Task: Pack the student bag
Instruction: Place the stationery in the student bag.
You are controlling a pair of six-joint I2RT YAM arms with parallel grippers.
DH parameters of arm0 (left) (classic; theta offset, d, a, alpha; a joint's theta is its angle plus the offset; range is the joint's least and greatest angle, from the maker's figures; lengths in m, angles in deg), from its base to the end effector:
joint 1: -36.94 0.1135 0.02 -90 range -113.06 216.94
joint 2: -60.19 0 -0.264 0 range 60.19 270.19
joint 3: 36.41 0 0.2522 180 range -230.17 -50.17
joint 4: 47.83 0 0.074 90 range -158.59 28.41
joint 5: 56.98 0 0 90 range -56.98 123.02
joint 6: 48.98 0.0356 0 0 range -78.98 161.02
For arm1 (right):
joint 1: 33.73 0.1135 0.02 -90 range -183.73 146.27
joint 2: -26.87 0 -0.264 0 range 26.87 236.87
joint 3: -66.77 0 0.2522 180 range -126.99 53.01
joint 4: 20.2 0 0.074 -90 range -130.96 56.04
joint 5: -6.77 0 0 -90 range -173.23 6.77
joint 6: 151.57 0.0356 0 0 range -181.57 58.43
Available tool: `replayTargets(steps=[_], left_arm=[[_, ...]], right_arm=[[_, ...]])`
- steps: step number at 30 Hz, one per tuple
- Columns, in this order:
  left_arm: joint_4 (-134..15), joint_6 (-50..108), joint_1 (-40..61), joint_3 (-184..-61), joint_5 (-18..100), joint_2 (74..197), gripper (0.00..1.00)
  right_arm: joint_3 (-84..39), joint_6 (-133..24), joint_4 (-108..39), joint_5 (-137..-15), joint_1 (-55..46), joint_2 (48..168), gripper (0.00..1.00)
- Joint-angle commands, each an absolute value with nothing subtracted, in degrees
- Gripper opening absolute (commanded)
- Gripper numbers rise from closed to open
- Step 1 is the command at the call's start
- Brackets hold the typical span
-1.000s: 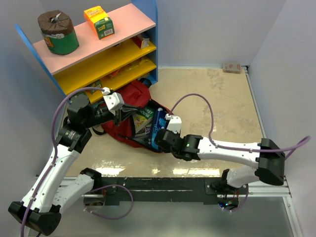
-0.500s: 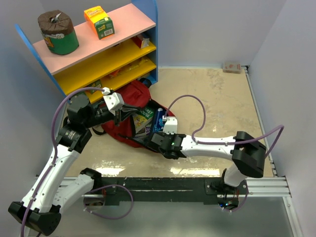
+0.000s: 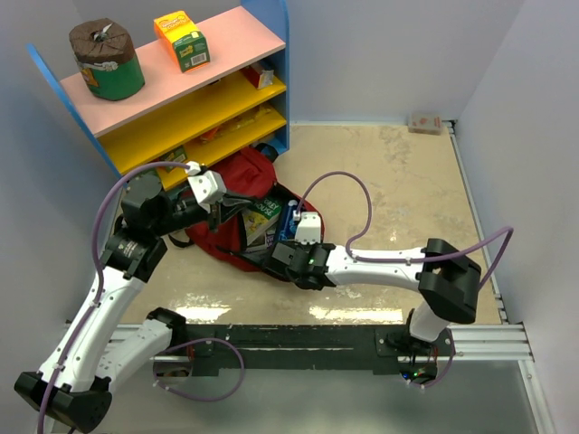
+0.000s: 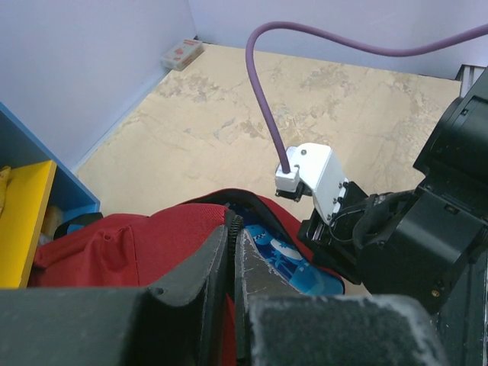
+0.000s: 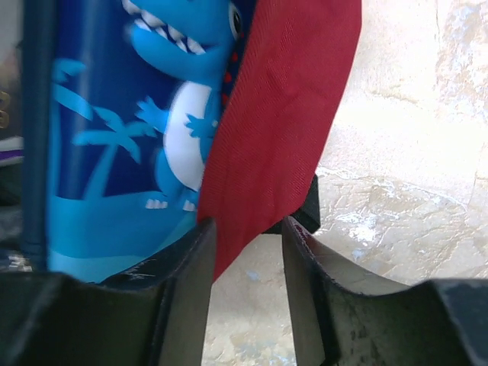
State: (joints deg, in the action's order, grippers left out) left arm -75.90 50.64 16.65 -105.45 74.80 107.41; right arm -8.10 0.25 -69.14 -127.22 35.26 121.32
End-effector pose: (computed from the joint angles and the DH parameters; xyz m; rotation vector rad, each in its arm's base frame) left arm 0.1557 -0.0829 0.3901 0.9507 1.4179 -0.7484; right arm 0.1359 0.2848 0.1995 0.0320 2.3041 0.0100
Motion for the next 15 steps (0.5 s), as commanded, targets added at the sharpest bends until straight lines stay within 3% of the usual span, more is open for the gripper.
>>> replayTargets(steps=[1,12,15], left_arm=[[-69.06,50.16,16.55,-106.68,79.34,105.01,0.11],[-69.24,50.16,16.55,-106.15,79.42,104.57,0.11],[-68.89,49.72,16.55,-106.33,79.42,104.66,0.11]], right_arm=[[-10.63,0.74,-67.80,-128.50,35.53,117.39,0.45],[-10.45,1.01,-67.71,-131.21,35.18,118.80,0.45],[-10.98,-0.13,-67.62,-133.59,33.16,121.42,0.40]])
